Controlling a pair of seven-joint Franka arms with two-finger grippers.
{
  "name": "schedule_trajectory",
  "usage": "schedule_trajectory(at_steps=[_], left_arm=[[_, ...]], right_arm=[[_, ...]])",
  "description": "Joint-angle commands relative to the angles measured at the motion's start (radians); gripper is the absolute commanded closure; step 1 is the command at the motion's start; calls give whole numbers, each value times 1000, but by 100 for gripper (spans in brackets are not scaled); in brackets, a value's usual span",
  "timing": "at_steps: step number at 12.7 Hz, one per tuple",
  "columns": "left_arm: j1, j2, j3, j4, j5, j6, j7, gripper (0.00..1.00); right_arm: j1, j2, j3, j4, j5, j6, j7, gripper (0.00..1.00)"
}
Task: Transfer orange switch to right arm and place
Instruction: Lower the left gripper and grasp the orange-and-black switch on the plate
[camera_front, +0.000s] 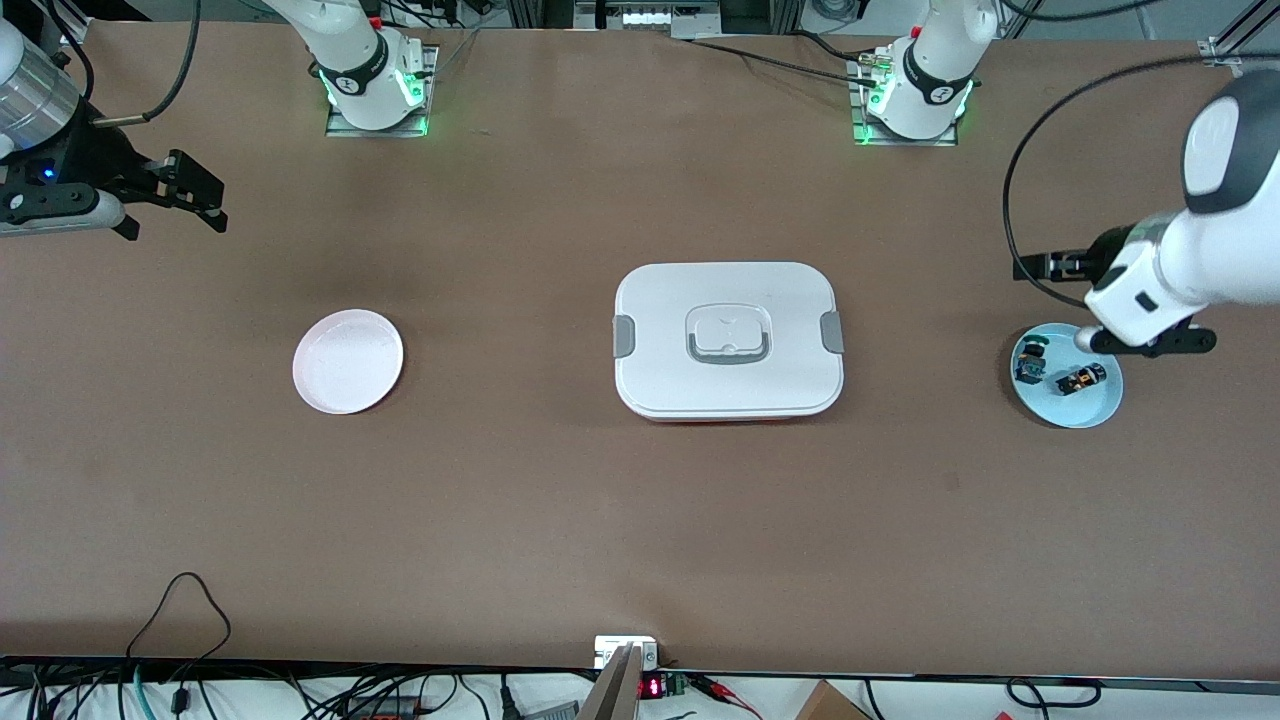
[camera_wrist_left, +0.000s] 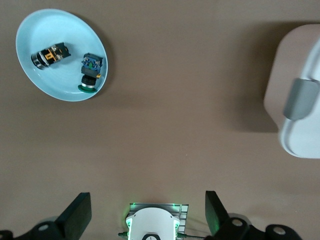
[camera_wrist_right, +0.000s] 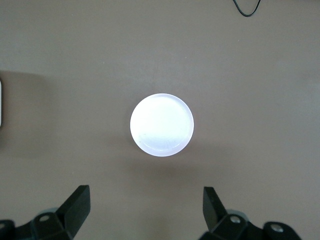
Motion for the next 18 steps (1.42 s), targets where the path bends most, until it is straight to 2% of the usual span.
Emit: schedule_trajectory(at_steps=[1, 3, 5, 8, 11, 18], left_arm=[[66, 80, -1, 22, 49, 30, 11, 0], [97, 137, -1, 19, 133, 85, 8, 0], [151, 178, -3, 10, 135, 172, -7, 0], [200, 253, 0, -47, 137, 388, -92, 0], [232, 319, 38, -54, 140, 549, -97, 0], [263, 313, 38, -254, 143, 830, -80, 0]], right_arm=[[4, 4, -2, 17, 10, 6, 8, 0], [4, 6, -2, 17, 12, 12, 8, 0], [4, 6, -2, 17, 12, 13, 8, 0], [3, 7, -2, 17, 12, 15, 8, 0], [1, 9, -3, 16, 13, 16, 9, 0], [3, 10, -3, 17, 7, 27, 9, 0]])
